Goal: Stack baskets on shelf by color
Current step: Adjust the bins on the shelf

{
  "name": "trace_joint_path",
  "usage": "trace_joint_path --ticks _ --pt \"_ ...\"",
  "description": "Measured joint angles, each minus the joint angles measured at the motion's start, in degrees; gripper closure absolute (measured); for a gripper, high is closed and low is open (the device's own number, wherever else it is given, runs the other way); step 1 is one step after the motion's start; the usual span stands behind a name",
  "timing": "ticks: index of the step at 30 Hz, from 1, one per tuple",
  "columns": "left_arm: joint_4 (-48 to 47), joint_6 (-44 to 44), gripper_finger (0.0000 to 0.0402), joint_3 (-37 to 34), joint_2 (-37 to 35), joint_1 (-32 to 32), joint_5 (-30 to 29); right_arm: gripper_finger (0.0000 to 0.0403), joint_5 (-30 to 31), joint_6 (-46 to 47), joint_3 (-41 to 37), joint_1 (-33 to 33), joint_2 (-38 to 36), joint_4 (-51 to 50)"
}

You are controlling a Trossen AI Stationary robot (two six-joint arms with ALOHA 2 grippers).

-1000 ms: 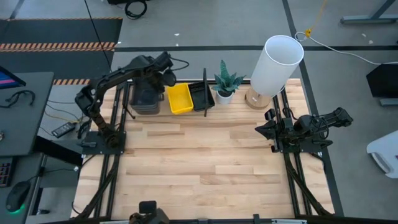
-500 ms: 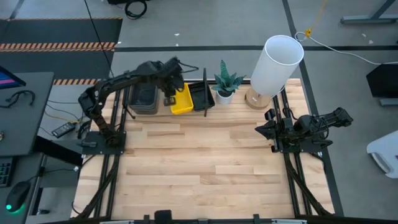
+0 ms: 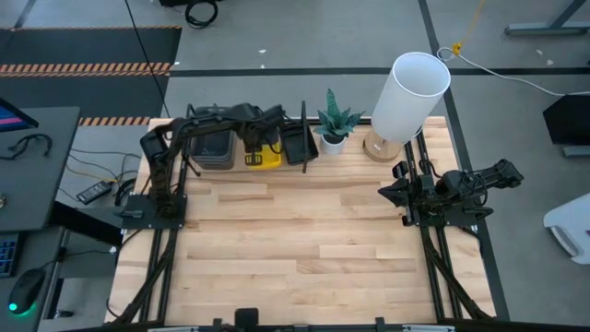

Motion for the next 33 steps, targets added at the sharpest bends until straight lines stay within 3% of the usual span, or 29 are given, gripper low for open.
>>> trace_joint_path --ticks 3,18,28,33 --pt "0.1 1.6 0.0334 0.0 0.0 0.4 -3.4 0.0389 0.0 0.0 0.0 0.0 0.0 0.0" --pt "-4.9 3.7 0.0342 0.0 -0.4 3.1 -8.5 0.0389 0.0 0.0 0.0 0.0 0.0 0.0" --pt "-4.8 6.4 0.0344 0.2 -0.4 3.7 -9.6 0.0389 0.0 0.0 0.0 0.0 0.0 0.0" --pt "-5.0 7.3 0.0346 4.1 -2.4 2.5 -7.4 0.0389 0.0 0.0 0.0 0.0 0.0 0.0"
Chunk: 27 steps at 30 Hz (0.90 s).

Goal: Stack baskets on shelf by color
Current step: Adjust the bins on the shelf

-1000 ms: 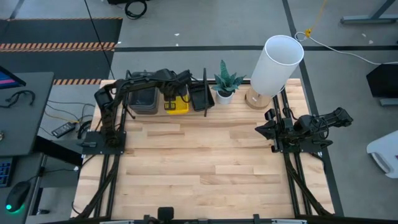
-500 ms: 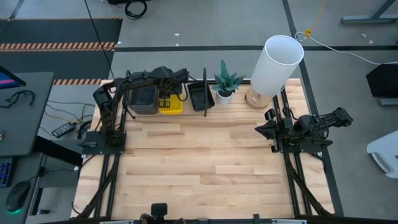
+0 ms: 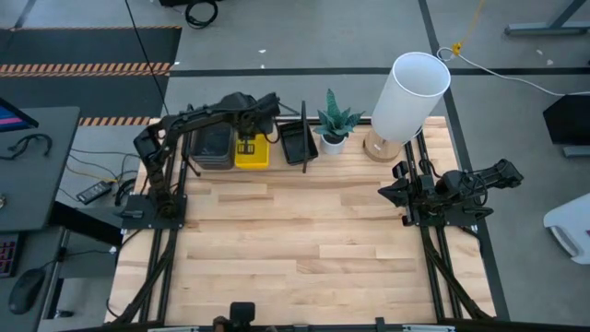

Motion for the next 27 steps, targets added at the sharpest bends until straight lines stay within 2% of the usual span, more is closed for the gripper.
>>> trace_joint_path --ticks 4,7,10,14,18,24,27 --pt "3.1 -1.7 0.0345 4.3 -1.3 -0.5 5.8 0.0389 0.0 0.0 0.0 0.0 0.0 0.0" --pt "10.4 -7.0 0.0349 5.0 -1.3 -0.5 13.4 0.0389 0.0 0.0 0.0 0.0 0.0 0.0" --pt "19.1 -12.5 0.035 2.5 -1.3 -0.9 20.2 0.0389 0.0 0.0 0.0 0.0 0.0 0.0" --pt "29.3 -17.4 0.0337 -1.9 -1.2 -2.0 23.1 0.0389 0.0 0.0 0.0 0.0 0.0 0.0" --pt "35.5 -20.5 0.0318 -5.4 -1.2 -3.0 29.3 0.0389 0.0 0.0 0.0 0.0 0.0 0.0" --pt "39.4 -21.1 0.0314 -10.6 -1.2 -5.5 27.2 0.0389 0.0 0.0 0.0 0.0 0.0 0.0" --pt "38.5 -18.6 0.0323 -10.9 -1.2 -6.3 21.1 0.0389 0.0 0.0 0.0 0.0 0.0 0.0"
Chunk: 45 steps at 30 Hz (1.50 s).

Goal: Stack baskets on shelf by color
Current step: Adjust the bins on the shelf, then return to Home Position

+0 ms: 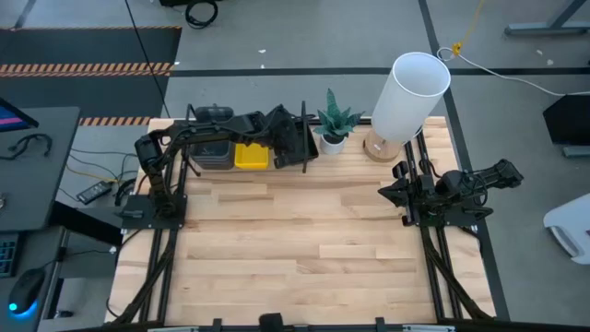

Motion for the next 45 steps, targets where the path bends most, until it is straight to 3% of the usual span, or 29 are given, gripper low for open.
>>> trace_joint_path --ticks 4,15,26,33,36,45 --pt "-3.8 3.9 0.0335 1.1 0.0 1.1 -7.0 0.0389 0.0 0.0 0.0 0.0 0.0 0.0" --pt "-15.2 8.4 0.0346 1.8 -0.2 4.9 -6.9 0.0389 0.0 0.0 0.0 0.0 0.0 0.0" --pt "-10.8 11.0 0.0357 1.9 -3.3 2.3 -2.6 0.0389 0.0 0.0 0.0 0.0 0.0 0.1" --pt "-8.5 7.2 0.0386 1.3 -12.0 0.9 8.9 0.0389 0.0 0.0 0.0 0.0 0.0 0.0" --pt "-2.6 4.6 0.0396 -3.8 -18.5 0.8 11.6 0.0389 0.0 0.0 0.0 0.0 0.0 0.0" --pt "19.2 -7.1 0.0392 -27.1 -40.4 -6.4 9.4 0.0389 0.0 0.0 0.0 0.0 0.0 0.0"
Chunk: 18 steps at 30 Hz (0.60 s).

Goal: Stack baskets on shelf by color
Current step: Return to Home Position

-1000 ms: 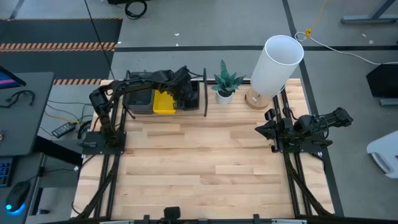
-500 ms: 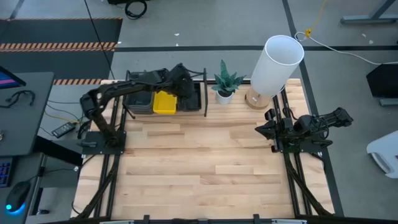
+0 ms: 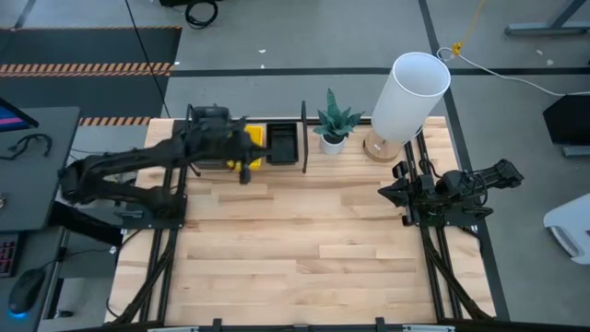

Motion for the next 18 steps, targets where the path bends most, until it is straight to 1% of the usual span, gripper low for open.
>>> trace_joint_path --ticks 3,9,13,18 --pt "4.7 -3.0 0.0392 -5.7 -6.1 -4.6 -2.1 0.0389 0.0 0.0 0.0 0.0 0.0 0.0" --pt "5.9 -7.5 0.0391 -13.3 -15.7 -14.1 -9.3 0.0389 0.0 0.0 0.0 0.0 0.0 0.0" --pt "7.8 -8.9 0.0391 -17.3 -19.8 -19.3 -11.5 0.0389 0.0 0.0 0.0 0.0 0.0 0.0" --pt "14.1 -9.1 0.0391 -23.8 -23.0 -24.8 -12.7 0.0389 0.0 0.0 0.0 0.0 0.0 0.0"
